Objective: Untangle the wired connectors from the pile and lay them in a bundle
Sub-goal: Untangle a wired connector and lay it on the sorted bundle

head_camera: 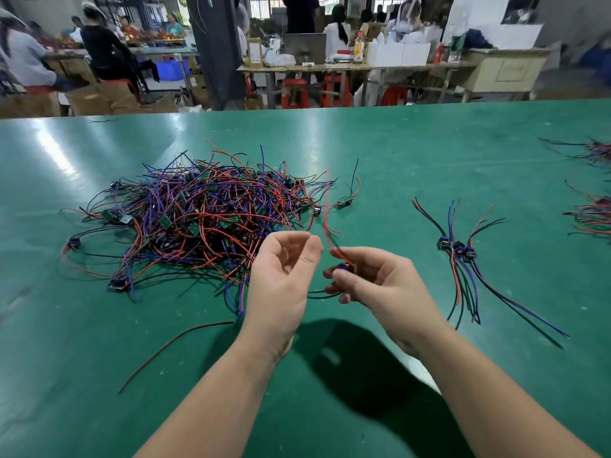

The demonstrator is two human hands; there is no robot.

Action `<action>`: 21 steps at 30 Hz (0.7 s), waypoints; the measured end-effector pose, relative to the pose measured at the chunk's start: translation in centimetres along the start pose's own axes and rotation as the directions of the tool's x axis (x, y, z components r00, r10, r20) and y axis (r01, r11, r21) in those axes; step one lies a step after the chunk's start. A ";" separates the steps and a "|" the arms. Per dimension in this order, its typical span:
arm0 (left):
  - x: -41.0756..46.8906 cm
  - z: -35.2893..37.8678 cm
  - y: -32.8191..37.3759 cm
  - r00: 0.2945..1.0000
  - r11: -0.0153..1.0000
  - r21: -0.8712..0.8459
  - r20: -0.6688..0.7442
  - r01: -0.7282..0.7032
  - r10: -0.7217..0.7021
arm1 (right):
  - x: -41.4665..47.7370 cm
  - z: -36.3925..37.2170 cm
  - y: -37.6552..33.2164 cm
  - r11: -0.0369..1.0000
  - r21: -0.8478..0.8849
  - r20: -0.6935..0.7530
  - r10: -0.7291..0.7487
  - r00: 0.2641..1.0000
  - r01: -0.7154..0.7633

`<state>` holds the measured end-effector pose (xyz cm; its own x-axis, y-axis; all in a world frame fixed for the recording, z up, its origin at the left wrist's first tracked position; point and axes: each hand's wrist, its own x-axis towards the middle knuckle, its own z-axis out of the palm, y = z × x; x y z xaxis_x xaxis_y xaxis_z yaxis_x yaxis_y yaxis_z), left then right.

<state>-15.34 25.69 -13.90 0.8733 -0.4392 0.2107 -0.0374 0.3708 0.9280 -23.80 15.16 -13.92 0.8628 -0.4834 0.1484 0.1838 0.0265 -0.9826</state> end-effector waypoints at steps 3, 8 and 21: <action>0.4 -0.3 0.1 0.984 0.977 0.117 0.008 0.176 -0.178 | 0.1 -0.6 -0.9 0.957 0.265 -0.004 0.123 0.992 -0.117; -0.3 0.2 0.6 0.818 0.838 -0.002 0.220 0.546 -0.532 | 0.3 -1.3 -1.6 0.957 0.233 -0.053 0.187 0.981 -0.170; -1.9 1.2 -0.1 0.830 0.878 0.080 0.295 0.471 -0.473 | 0.2 -1.2 -1.3 0.943 0.185 0.022 0.276 0.961 -0.275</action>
<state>-17.57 25.53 -14.08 0.5995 -0.7816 -0.1727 0.3402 0.0535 0.9388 -24.40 14.01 -12.70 0.8901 -0.4379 -0.1261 0.0231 0.3198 -0.9472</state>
